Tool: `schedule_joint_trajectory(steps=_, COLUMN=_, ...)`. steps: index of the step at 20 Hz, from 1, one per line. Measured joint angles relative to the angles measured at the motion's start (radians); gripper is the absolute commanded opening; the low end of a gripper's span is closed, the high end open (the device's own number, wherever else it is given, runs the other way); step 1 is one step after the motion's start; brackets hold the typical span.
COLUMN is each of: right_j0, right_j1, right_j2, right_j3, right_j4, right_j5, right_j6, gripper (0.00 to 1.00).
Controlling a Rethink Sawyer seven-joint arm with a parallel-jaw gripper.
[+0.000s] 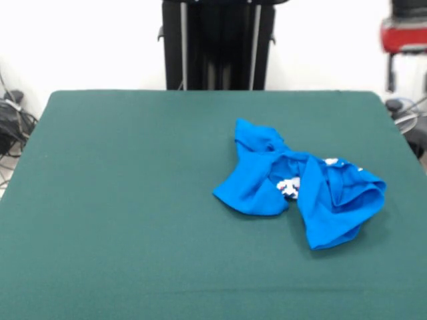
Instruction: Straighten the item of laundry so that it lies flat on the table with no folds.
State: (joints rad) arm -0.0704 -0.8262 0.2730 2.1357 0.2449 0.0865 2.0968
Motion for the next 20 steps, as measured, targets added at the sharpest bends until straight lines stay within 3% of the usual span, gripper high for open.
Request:
schedule_joint_trajectory(steps=1, right_j0=-0.063, right_j1=0.042, right_j2=0.012, right_j3=-0.01, right_j4=-0.053, right_j5=-0.004, right_j6=0.0, gripper=1.0)
schedule_joint_trajectory(steps=3, right_j0=-0.09, right_j1=0.061, right_j2=0.017, right_j3=-0.014, right_j4=-0.078, right_j5=-0.003, right_j6=0.0, gripper=1.0)
schedule_joint_trajectory(steps=8, right_j0=-0.252, right_j1=0.161, right_j2=0.046, right_j3=-0.027, right_j4=-0.258, right_j5=-0.004, right_j6=0.0, gripper=1.0)
schedule_joint_trajectory(steps=14, right_j0=-0.345, right_j1=0.174, right_j2=0.063, right_j3=-0.036, right_j4=-0.389, right_j5=0.022, right_j6=-0.001, gripper=1.0)
schedule_joint_trajectory(steps=20, right_j0=-0.427, right_j1=0.171, right_j2=0.069, right_j3=-0.08, right_j4=-0.504, right_j5=0.147, right_j6=-0.002, gripper=1.0)
